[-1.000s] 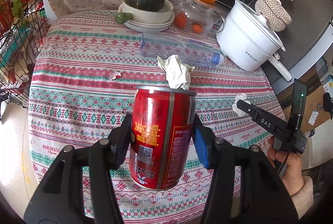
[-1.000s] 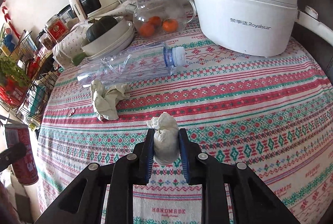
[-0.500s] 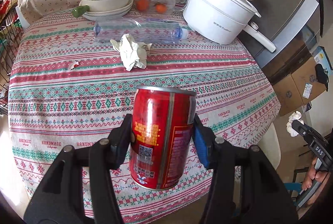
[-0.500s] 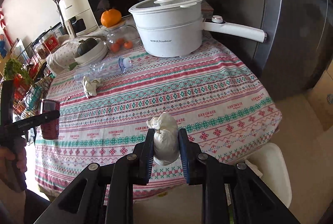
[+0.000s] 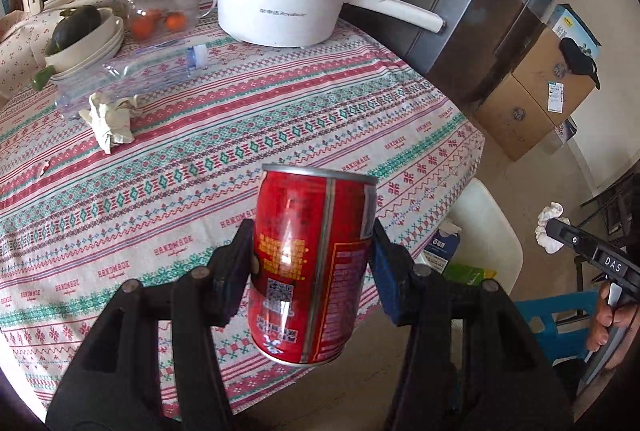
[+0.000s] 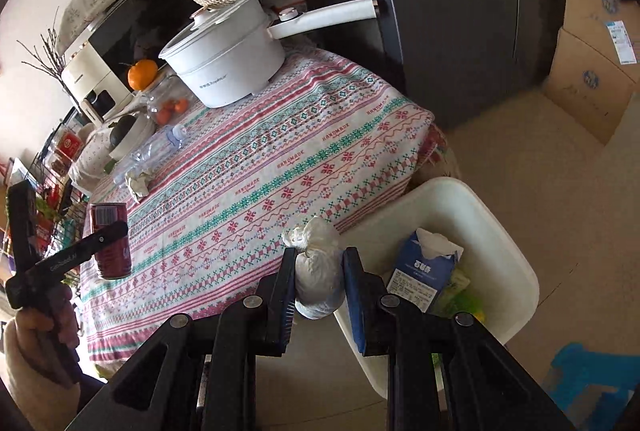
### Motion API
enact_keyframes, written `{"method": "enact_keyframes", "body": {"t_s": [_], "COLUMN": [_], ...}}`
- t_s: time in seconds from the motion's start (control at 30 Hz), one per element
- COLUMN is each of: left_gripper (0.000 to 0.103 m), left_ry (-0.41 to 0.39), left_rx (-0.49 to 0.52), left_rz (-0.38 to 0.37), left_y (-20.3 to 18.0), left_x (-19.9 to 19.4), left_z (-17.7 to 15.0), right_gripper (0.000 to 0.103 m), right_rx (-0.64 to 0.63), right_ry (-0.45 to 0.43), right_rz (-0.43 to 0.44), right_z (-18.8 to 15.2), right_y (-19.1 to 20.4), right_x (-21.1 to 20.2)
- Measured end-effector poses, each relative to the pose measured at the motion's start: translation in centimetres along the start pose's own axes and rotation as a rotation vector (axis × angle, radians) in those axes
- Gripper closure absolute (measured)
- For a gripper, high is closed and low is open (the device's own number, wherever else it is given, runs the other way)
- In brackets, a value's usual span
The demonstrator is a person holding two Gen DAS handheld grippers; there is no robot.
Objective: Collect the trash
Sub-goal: 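Carry the tissue and the red can toward the white bin, then lower the can and tissue into the bin and open both tools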
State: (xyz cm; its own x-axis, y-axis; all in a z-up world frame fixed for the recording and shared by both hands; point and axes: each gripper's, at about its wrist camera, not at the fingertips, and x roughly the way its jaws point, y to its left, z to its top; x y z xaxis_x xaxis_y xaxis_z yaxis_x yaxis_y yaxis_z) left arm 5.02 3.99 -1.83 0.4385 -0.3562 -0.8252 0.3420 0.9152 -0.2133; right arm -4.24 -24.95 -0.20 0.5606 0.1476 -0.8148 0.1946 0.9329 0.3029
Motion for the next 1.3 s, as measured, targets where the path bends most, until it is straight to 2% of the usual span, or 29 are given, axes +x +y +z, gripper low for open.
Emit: {"method": "enact_keyframes", "body": {"t_s": [0.33,0.57,0.7,0.93,1.2,1.23,1.3], "left_gripper": [0.047,0.047,0.047,0.047,0.046,0.045,0.034], "left_ry": [0.09,0.161,0.201,0.196,0.184,0.19,0.207], "left_rx": [0.196,0.299,0.313,0.369,0.382,0.386,0.386], "left_rz": [-0.125,-0.163,-0.161,-0.133,-0.119,-0.126,-0.12], "left_y": [-12.2,-18.5,-19.8,-20.6,-20.7,-20.7,-20.9], "left_x": [5.6,10.6,13.1,14.8,15.8,15.9,15.8], "left_z": [-1.0,-3.2,-4.0,-4.9,-4.9,-4.9,-4.7], "right_gripper": [0.079,0.079,0.079,0.079,0.079,0.079,0.079], "right_rx": [0.112,0.199,0.218,0.215,0.219,0.22,0.224], "right_ry": [0.042,0.078,0.094,0.133,0.148,0.15,0.155], "right_rz": [-0.027,-0.029,-0.043,-0.065,-0.072,-0.073,-0.075], "right_z": [-0.3,-0.8,-0.8,-1.3,-1.7,-1.7,-1.8], "right_y": [-6.9,-10.4,-11.6,-12.5,-13.0,-13.0,-13.1], "right_x": [-0.3,-0.2,0.1,0.7,0.8,0.9,1.0]}}
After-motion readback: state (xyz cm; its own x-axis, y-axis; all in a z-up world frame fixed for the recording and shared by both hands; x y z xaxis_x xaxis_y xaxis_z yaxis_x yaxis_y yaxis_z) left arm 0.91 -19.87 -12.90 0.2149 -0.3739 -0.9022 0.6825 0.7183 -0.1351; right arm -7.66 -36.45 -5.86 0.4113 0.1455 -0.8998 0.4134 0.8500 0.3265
